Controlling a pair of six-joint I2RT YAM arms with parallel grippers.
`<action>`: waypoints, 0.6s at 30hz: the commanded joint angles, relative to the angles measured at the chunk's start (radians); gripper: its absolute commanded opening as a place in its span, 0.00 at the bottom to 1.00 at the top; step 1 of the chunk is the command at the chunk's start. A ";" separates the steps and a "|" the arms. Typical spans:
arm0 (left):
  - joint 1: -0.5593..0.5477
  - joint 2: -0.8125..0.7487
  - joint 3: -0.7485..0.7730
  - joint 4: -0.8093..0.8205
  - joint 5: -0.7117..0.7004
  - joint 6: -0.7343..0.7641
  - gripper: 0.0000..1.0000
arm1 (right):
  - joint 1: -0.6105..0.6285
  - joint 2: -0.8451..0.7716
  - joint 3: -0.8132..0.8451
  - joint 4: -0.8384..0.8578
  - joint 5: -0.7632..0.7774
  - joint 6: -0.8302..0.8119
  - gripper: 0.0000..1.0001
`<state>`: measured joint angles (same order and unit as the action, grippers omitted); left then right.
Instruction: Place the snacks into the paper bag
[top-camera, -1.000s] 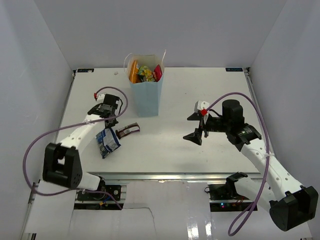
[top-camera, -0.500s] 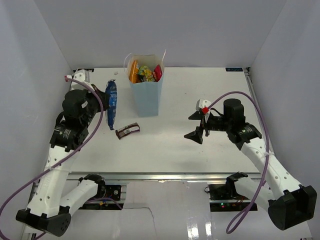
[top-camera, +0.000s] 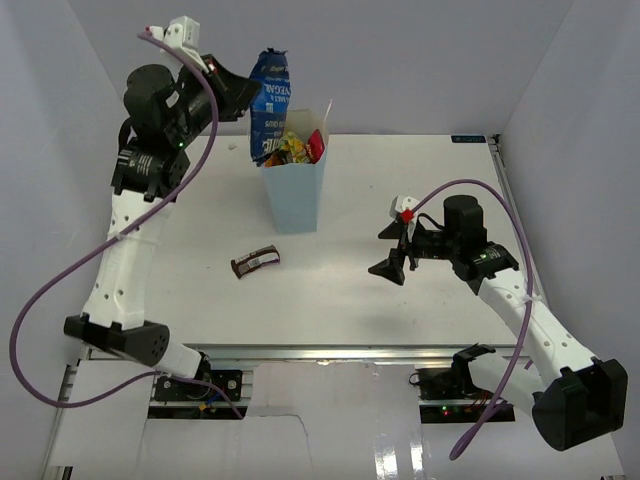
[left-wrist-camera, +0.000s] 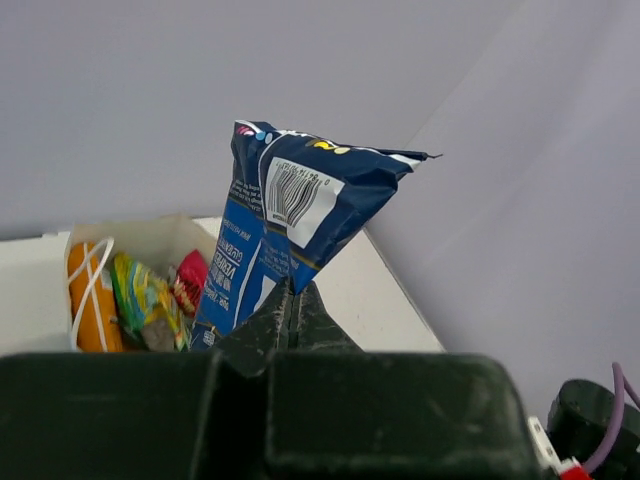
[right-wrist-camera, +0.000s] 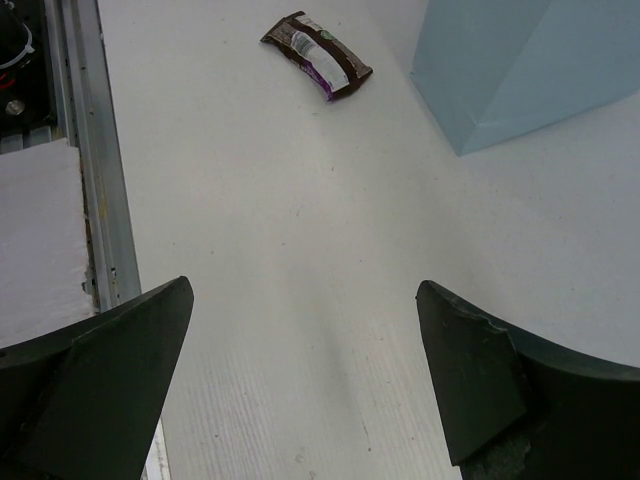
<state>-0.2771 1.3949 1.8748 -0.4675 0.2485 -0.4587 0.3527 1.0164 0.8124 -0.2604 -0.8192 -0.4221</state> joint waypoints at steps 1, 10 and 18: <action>0.001 0.146 0.156 0.027 0.041 -0.028 0.00 | -0.011 -0.002 0.016 0.027 -0.001 0.009 0.98; 0.001 0.453 0.337 0.095 0.072 -0.109 0.00 | -0.041 -0.006 0.011 0.027 -0.015 0.003 0.98; 0.001 0.463 0.091 0.187 0.023 -0.118 0.00 | -0.054 -0.010 0.010 0.029 -0.023 0.002 0.98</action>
<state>-0.2768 1.9381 2.0319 -0.3496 0.2893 -0.5682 0.3073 1.0183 0.8124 -0.2596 -0.8185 -0.4225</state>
